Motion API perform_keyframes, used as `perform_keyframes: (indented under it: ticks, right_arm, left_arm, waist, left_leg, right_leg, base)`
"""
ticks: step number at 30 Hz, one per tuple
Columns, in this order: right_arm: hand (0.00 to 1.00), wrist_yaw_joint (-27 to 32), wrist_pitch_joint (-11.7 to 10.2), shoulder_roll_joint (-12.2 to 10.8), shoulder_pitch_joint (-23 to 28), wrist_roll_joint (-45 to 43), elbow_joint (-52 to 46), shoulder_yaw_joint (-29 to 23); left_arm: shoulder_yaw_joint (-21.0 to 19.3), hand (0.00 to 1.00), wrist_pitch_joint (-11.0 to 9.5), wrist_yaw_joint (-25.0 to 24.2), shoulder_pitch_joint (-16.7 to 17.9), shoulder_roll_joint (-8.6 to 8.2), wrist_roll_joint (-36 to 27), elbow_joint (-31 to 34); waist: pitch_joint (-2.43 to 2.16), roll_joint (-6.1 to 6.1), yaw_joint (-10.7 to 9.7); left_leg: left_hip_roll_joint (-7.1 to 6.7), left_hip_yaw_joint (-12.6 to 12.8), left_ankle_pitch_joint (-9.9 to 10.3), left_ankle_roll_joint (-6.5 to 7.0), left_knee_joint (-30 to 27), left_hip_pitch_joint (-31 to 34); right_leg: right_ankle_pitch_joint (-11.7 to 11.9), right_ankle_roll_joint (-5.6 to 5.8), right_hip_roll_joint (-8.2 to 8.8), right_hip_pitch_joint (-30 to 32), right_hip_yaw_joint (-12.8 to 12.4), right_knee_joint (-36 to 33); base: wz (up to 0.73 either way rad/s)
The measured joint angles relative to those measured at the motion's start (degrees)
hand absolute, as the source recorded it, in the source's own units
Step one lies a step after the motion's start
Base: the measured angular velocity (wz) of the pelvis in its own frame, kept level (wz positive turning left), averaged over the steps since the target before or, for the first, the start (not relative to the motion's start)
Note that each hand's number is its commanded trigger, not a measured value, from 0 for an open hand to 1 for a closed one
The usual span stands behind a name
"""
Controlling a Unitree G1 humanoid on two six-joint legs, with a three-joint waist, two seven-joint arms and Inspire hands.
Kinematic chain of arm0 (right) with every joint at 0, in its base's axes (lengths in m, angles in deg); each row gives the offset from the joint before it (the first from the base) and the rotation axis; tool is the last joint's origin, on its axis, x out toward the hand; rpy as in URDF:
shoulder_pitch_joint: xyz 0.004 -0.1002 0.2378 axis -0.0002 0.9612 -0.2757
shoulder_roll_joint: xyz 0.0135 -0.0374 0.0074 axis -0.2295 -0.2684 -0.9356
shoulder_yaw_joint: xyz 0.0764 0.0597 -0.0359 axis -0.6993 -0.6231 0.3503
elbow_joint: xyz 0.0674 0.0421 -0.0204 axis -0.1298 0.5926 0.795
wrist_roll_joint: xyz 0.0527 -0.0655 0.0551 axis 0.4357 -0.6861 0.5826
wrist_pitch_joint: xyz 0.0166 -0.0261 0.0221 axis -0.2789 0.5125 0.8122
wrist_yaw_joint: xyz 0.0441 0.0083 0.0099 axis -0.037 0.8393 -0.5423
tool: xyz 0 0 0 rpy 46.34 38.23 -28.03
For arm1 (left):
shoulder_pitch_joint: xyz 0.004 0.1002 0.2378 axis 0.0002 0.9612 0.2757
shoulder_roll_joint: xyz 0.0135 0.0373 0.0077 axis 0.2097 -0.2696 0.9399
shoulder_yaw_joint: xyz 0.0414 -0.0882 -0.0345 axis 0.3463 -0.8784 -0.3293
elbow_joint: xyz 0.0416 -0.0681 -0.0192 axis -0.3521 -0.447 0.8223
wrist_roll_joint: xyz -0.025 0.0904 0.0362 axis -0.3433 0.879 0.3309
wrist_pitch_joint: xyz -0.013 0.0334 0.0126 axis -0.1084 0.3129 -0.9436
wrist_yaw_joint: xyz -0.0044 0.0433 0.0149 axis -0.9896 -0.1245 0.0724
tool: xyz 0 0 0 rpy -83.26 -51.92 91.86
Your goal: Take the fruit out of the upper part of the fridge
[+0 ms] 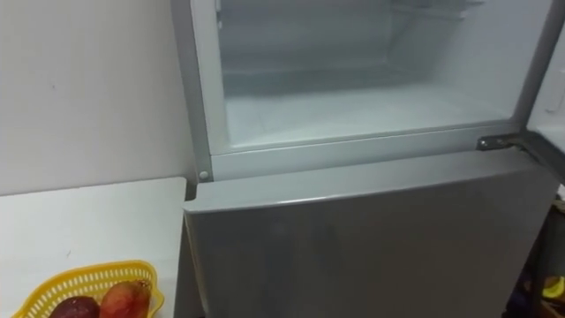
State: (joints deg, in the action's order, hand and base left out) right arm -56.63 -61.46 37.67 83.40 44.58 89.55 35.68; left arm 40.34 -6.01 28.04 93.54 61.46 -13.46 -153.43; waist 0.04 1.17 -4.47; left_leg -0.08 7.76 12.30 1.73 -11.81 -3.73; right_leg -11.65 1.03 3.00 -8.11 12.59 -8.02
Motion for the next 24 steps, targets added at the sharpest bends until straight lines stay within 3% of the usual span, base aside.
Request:
perform_keyframes:
  ticks: [2, 8, 11, 19, 24]
  right_arm:
    - [0.00, 1.16, -0.07, -0.04, 0.17, 13.48, -2.09, -4.18]
    - [0.00, 2.65, -1.38, -0.02, -0.51, 29.57, -6.42, -10.15]
    - [0.00, 2.66, -2.29, -0.05, -1.25, 33.13, -8.07, -12.21]
    - [0.00, 4.40, -6.78, 0.16, -2.36, 38.37, -26.76, -14.48]
    - [0.00, 4.45, -7.50, 0.74, -4.54, 40.18, -32.64, -14.63]
  left_arm:
    - [-0.49, 0.00, 0.05, 0.03, 0.27, -0.01, -0.37, 0.90]
    - [-0.97, 0.00, -0.33, 0.11, 0.17, 0.10, -3.27, 1.21]
    - [-1.19, 0.00, -0.86, 0.29, 0.15, 0.14, -3.29, 1.41]
    - [-4.37, 0.00, -1.75, 2.10, 0.97, 0.20, -3.24, 2.26]
    - [-4.46, 0.00, -1.81, 2.08, 1.56, 0.16, -3.23, 3.26]
  waist:
    - [-0.19, 0.29, -0.46]
    - [-0.43, 0.31, -0.87]
    - [-0.47, 0.28, -1.04]
    - [-0.44, 1.11, -1.41]
    - [-0.47, 1.24, -1.50]
  left_leg:
    - [0.01, 0.06, 0.00, 0.00, -0.02, 0.54]
    - [-0.37, 0.18, -0.02, 0.00, -0.39, 1.14]
    - [-0.36, 0.27, -0.01, 0.00, -0.46, 1.06]
    - [-0.22, 0.76, -0.02, 0.00, -0.24, 1.04]
    - [0.17, 1.15, -0.02, -0.01, -0.32, 1.79]
  right_leg:
    - [-0.02, -0.03, 0.01, 0.52, 0.08, -0.18]
    - [-0.09, -0.07, 0.08, 1.18, 0.04, -0.85]
    - [-0.09, -0.08, 0.08, 1.14, -0.05, -0.91]
    - [-0.31, -0.08, 0.04, 1.48, -0.52, -0.84]
    - [-0.13, -0.11, -0.06, 2.16, -0.72, -1.00]
  base:
    - [0.00]
    - [0.00]
    - [0.00]
    - [-0.01]
    - [-0.02]
